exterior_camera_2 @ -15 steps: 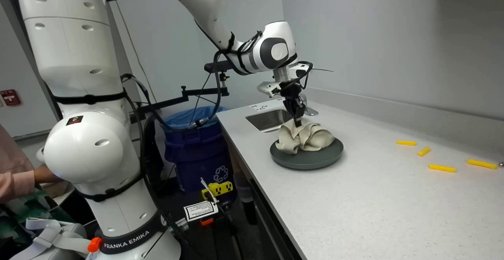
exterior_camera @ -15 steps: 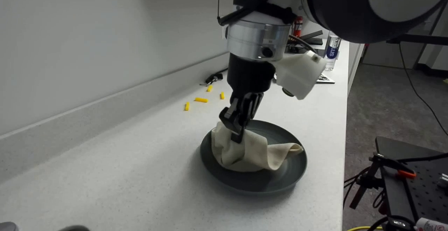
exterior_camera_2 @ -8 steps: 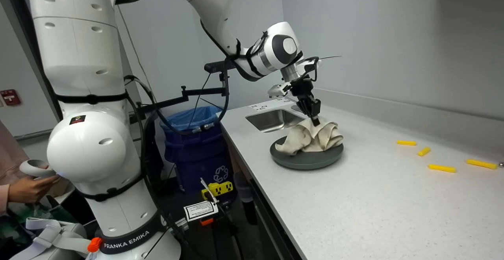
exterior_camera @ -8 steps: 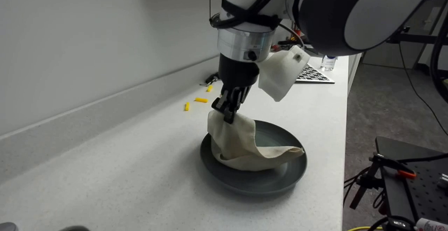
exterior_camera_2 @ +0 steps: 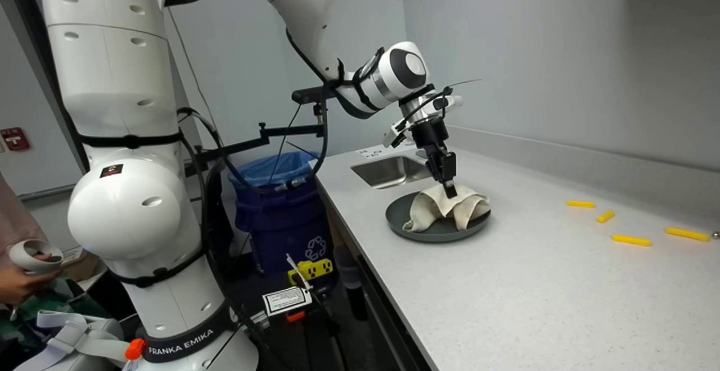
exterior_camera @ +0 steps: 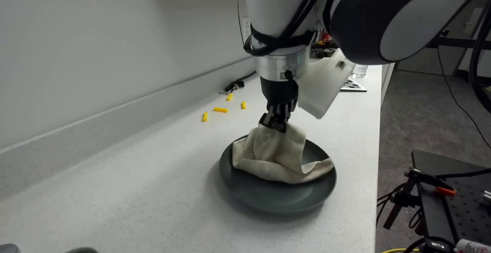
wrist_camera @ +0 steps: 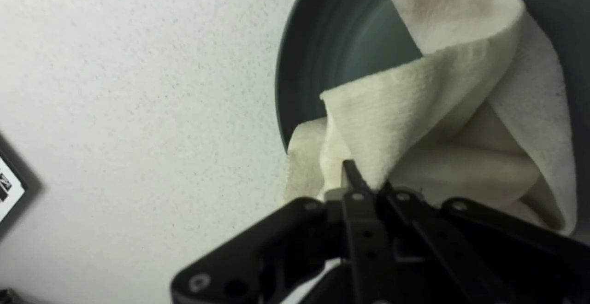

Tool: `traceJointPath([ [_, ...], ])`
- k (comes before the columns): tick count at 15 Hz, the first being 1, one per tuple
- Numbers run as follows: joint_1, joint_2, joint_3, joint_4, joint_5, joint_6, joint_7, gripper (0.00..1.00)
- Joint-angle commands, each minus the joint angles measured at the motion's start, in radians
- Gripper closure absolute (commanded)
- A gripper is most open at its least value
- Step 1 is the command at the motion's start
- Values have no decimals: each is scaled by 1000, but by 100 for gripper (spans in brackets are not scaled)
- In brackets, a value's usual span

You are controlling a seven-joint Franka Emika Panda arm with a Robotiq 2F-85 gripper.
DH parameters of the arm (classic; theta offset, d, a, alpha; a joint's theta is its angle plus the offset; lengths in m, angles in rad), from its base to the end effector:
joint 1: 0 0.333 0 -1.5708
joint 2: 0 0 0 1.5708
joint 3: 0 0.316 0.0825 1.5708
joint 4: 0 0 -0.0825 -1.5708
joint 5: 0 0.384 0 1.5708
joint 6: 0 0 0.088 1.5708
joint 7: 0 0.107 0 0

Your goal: Use the towel to wipe the grey plate

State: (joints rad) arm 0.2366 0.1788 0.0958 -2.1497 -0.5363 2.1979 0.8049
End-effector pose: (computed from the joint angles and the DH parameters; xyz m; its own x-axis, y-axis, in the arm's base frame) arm 0.5256 0.1620 0.3115 0.9866 -0.0988 0.1295 -0.1414 -0.9141 0.3801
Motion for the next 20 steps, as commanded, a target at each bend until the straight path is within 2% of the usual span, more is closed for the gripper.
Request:
traceJointPath([
  [1,-1,-13,19,9,82,-78,-43,99],
  [3,-9,-14,26,0,134,-34,-66,99],
  [11,-4,-11,22,-14,198,98,23,99],
  [15,-8,-13,24,-23,243,145,-12,99],
  [20,-2,-11,21,-20,260,147,28,99],
])
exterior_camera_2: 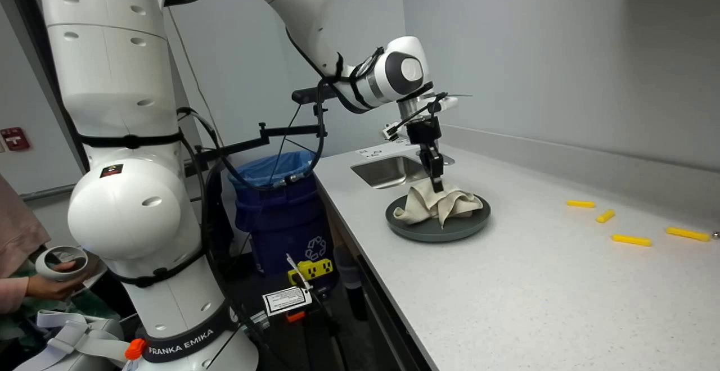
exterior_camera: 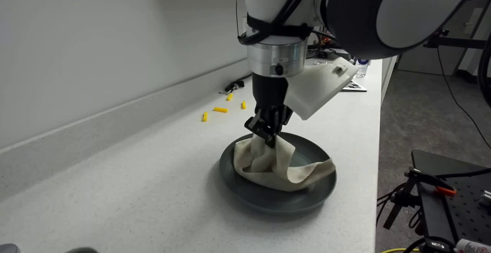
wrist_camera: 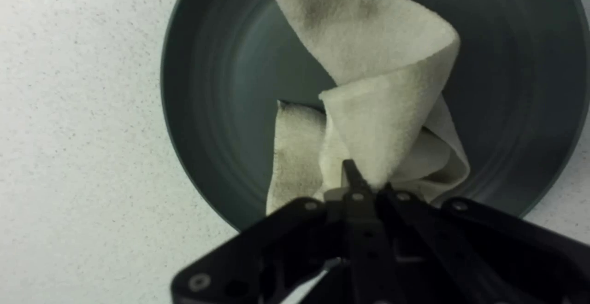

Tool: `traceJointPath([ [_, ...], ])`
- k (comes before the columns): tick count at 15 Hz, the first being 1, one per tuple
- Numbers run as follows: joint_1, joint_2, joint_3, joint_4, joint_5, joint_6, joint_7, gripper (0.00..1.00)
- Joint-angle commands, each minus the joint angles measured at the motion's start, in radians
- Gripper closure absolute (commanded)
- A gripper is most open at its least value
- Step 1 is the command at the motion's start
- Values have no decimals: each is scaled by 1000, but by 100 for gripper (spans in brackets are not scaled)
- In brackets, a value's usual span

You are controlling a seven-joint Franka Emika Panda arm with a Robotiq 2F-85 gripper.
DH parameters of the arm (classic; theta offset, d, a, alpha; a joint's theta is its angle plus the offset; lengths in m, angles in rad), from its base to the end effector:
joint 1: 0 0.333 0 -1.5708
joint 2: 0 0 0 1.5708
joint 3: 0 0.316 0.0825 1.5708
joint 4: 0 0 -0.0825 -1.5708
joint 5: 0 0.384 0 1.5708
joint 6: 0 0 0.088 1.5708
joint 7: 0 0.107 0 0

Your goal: Use the towel to wipe the grey plate

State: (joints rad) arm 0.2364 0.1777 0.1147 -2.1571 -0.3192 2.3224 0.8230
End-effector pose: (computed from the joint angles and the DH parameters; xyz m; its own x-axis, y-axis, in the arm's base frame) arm 0.5268 0.1862 0.3165 0.9624 -0.2382 0.1305 -0.2580 -0.9520 0.1645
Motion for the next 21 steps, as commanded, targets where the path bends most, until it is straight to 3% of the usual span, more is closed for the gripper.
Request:
traceJointPath([
  [1,-1,-9,0,-15,39,36,24,99],
  [4,3,-6,-12,-30,-6,141,75,99],
  [15,110,48,3,416,-329,247,168,99],
  [20,128,118,4,474,-316,241,162,99],
  [21,126,129,6,473,-291,236,146,70],
])
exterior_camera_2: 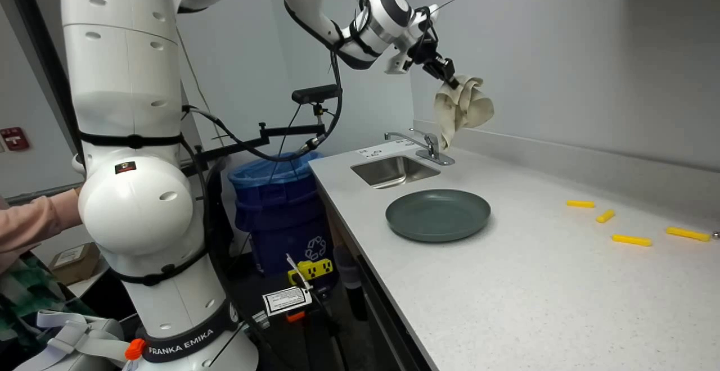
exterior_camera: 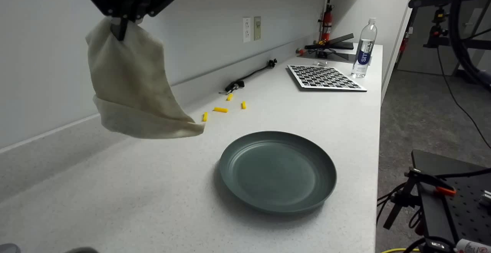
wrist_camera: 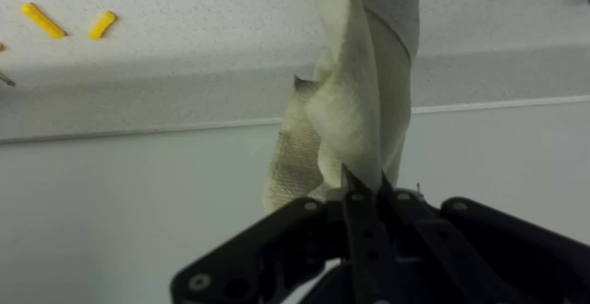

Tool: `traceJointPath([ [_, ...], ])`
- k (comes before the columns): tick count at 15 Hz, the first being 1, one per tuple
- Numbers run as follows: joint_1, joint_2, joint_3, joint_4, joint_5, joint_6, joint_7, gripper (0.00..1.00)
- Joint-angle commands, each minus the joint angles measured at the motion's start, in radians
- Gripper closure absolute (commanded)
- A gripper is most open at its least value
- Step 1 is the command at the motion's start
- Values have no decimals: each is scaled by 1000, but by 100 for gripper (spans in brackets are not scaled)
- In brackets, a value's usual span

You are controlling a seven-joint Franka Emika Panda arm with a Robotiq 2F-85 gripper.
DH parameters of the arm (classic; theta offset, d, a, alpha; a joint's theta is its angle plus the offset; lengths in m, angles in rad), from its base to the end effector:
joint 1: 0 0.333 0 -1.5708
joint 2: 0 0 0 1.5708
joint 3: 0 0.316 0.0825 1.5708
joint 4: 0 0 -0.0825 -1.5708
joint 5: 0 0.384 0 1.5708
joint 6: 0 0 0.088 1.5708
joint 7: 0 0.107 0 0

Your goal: Use the towel to wipe the grey plate

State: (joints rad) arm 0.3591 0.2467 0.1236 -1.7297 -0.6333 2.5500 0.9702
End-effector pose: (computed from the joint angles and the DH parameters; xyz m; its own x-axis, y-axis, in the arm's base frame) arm 0.5961 0.3128 0.5005 0.7471 -0.0712 0.6609 -0.0550 -0.9975 -0.0452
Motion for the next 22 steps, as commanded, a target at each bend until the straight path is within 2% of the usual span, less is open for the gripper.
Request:
traceJointPath([
  [1,2,69,-4,42,40,8,-10,68],
  [3,2,84,-8,35,65,4,-23,55],
  [6,2,85,-9,27,118,-19,-53,31],
  [10,0,40,-6,-6,192,-87,-135,2],
  [16,-20,-85,15,-116,288,-232,-267,0],
  [22,-37,-267,35,-288,271,-286,-302,0],
])
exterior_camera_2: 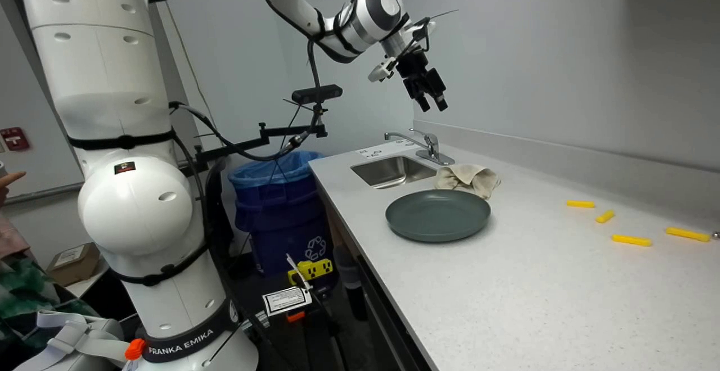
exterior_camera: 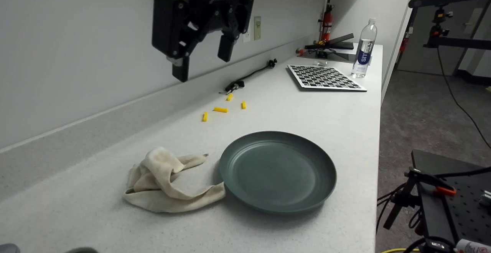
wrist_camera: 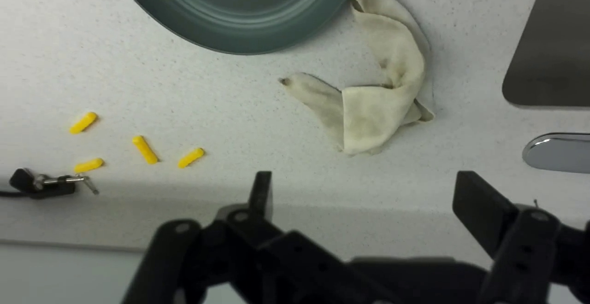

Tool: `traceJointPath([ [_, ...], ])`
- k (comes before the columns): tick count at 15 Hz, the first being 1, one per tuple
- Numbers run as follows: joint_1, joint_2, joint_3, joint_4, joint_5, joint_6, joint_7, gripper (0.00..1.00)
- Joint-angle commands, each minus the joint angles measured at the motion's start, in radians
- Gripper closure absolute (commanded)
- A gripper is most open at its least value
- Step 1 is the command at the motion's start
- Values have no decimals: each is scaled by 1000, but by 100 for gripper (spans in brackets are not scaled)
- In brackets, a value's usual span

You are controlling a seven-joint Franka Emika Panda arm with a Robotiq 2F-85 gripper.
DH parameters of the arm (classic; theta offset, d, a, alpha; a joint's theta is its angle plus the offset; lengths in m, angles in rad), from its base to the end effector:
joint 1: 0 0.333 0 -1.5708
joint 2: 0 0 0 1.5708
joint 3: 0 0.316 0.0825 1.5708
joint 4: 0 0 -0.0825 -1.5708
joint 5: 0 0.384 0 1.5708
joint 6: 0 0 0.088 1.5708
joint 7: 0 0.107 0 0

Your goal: Use the towel to wipe the grey plate

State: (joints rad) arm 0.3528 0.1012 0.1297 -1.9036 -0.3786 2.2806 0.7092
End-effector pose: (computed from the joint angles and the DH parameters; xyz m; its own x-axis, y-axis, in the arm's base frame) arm 0.5468 0.2739 0.4754 0.9215 -0.0004 0.3884 -0.0396 -0.9949 0.0927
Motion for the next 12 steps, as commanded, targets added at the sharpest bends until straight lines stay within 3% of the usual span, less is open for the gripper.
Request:
traceJointPath([
  [1,-36,-151,35,-142,15,-18,-46,0],
  [8,-88,-362,80,-331,25,-9,-51,0],
  [12,-122,-427,108,-381,16,-11,-34,0],
])
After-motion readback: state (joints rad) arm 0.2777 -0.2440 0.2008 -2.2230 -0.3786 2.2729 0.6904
